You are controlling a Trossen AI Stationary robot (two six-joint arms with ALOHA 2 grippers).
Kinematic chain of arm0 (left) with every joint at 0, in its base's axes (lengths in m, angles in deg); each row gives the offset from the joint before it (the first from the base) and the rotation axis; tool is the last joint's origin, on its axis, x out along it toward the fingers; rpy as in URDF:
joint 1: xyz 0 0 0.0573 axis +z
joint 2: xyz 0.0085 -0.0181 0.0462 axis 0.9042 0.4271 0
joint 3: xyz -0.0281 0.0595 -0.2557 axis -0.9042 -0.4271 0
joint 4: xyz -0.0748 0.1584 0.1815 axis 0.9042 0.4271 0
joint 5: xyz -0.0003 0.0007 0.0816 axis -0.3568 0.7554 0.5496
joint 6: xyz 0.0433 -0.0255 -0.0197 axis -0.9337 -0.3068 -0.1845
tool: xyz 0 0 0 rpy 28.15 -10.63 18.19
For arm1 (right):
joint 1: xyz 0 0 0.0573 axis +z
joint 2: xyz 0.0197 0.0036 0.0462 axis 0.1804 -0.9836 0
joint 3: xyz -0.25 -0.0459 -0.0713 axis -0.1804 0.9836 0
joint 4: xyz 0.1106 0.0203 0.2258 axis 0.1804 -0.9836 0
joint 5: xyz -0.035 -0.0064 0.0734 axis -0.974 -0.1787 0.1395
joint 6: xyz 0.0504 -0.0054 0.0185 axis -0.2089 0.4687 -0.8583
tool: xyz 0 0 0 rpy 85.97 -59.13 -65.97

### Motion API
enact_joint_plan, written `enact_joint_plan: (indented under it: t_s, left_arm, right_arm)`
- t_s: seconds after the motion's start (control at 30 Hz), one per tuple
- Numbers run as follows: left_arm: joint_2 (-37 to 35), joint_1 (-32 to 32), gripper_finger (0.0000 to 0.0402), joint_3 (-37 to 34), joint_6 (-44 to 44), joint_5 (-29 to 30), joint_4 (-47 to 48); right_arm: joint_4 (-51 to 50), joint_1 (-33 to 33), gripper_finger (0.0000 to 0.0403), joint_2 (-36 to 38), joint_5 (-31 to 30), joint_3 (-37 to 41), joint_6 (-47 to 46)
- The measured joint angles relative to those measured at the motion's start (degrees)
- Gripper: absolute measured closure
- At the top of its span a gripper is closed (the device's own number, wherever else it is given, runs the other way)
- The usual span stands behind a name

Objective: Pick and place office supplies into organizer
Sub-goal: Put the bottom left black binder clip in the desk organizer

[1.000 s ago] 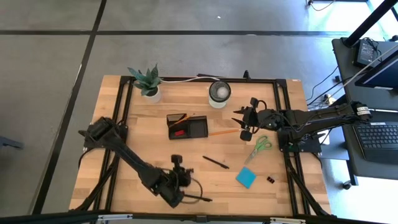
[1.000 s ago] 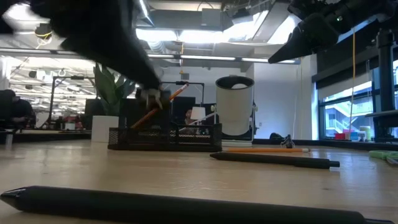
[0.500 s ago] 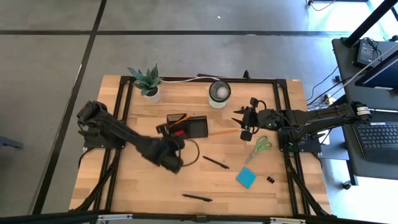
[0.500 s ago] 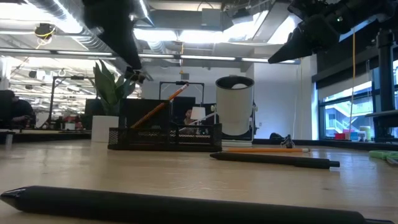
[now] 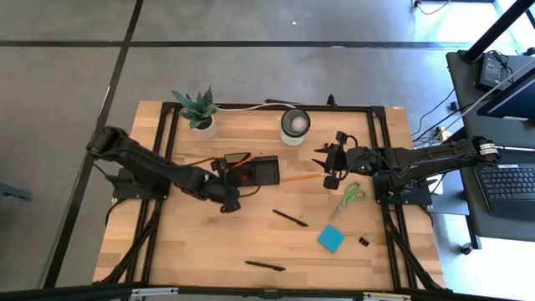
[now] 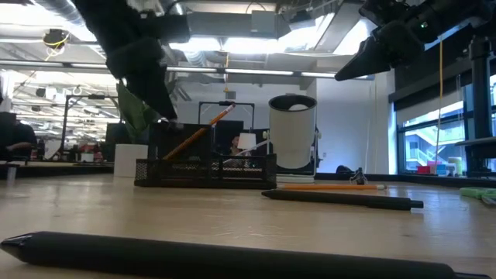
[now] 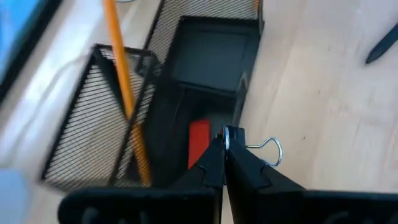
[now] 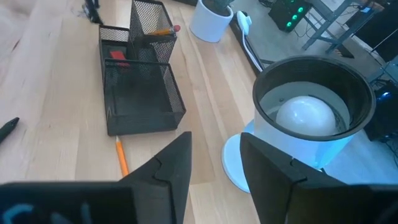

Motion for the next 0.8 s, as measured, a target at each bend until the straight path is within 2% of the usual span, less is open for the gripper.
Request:
enact_joint_plan:
  t_s: [0.1,0.37,0.7,0.8]
  left_arm:
    - [-1.6,1.3,0.0400,-5.5,-1.2,-0.5,-7.4]
    - [-2.0,4.5,0.0400,-13.2,0.1,0.2,-14.5]
    - [-2.0,5.9,0.0399,-15.3,1.3,-2.5,-15.2]
    - [-2.0,5.9,0.0387,-15.3,1.4,-3.1,-15.5]
  right_arm:
    - [0.0,0.0,0.0263,0.0,0.0,0.0,-0.1]
    - [0.0,0.0,0.0263,0.0,0.0,0.0,-0.3]
    - [0.0,0.0,0.0263,0.0,0.0,0.0,-0.3]
    - [0.0,0.0,0.0263,0.0,0.0,0.0,-0.3]
